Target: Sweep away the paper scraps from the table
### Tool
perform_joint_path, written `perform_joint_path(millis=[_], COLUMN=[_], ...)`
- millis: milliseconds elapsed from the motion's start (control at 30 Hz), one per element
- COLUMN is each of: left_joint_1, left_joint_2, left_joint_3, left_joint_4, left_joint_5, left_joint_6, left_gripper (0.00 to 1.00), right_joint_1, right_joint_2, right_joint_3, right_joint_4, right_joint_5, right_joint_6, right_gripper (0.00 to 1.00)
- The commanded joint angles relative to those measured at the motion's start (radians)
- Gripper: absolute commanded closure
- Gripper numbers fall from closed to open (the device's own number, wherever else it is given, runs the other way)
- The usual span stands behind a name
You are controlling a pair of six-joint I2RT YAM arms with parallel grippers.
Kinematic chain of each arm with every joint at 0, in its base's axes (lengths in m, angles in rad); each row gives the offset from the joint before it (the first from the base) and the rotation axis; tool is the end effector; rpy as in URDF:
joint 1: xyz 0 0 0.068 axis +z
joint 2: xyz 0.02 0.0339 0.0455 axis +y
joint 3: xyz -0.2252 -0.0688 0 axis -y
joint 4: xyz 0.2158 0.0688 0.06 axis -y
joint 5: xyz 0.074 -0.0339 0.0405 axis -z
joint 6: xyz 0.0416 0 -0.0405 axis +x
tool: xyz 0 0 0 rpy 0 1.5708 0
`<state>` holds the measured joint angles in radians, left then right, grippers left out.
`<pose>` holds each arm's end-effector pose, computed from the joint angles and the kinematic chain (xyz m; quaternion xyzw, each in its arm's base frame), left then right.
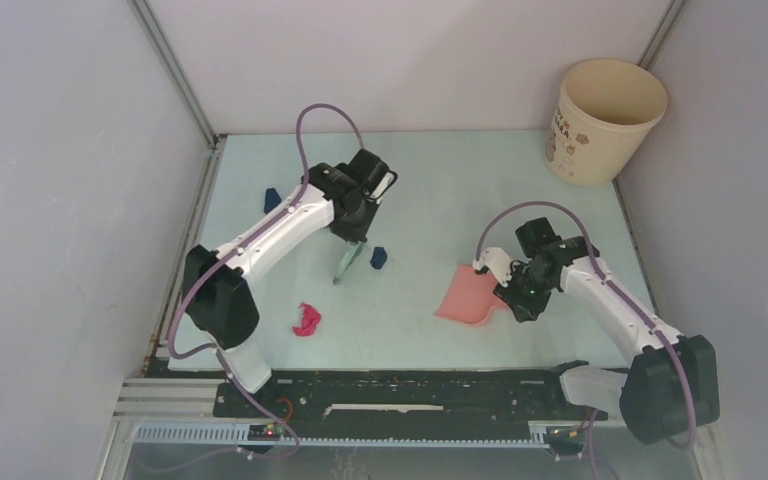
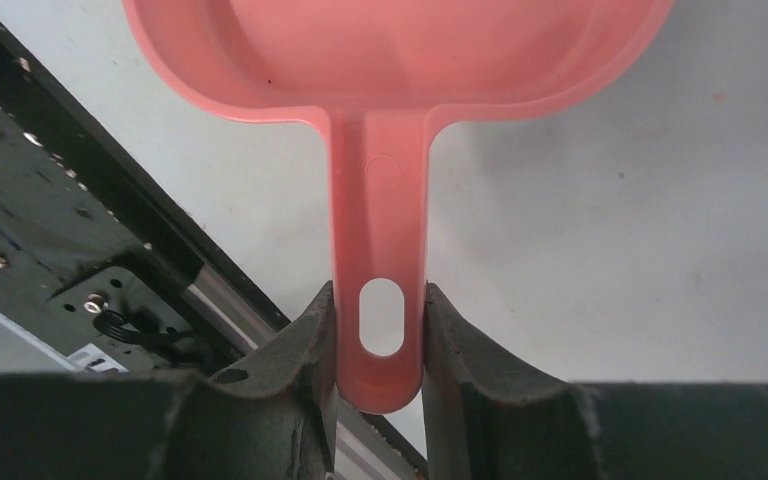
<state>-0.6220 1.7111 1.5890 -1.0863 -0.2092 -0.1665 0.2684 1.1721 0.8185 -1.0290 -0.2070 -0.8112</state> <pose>0.2599 -0.1757 0.2625 0.2025 0.9572 0.0260 0.2049 0.1686 0.0553 0.1899 -0.5173 0.8445 0.0740 0.1176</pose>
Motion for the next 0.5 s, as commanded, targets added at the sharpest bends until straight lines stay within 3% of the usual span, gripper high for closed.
perform_joint_path(millis=[0, 233, 467], left_joint_1=[-0.057, -0.128, -0.176], left_joint_2=[0.058, 0.070, 0.002], left_joint_3=[0.033, 0.040, 0.060], left_joint_4=[0.017, 0.077, 0.098], left_joint_5=[0.158, 0.425, 0.545], left_joint_6=[0.016, -0.055, -0.113], left_gripper=[1.00, 1.00, 1.00], right_joint_1=[0.065, 0.118, 0.134], right_joint_2=[0.071, 0.184, 0.228], right_joint_3=[0.054, 0.090, 0.099], right_joint_4=[0.011, 0.078, 0.115], right_joint_5=[-0.041, -0.078, -0.112], right_joint_6=[0.094, 0.165, 0.187], right_gripper=[1.00, 1.00, 1.00])
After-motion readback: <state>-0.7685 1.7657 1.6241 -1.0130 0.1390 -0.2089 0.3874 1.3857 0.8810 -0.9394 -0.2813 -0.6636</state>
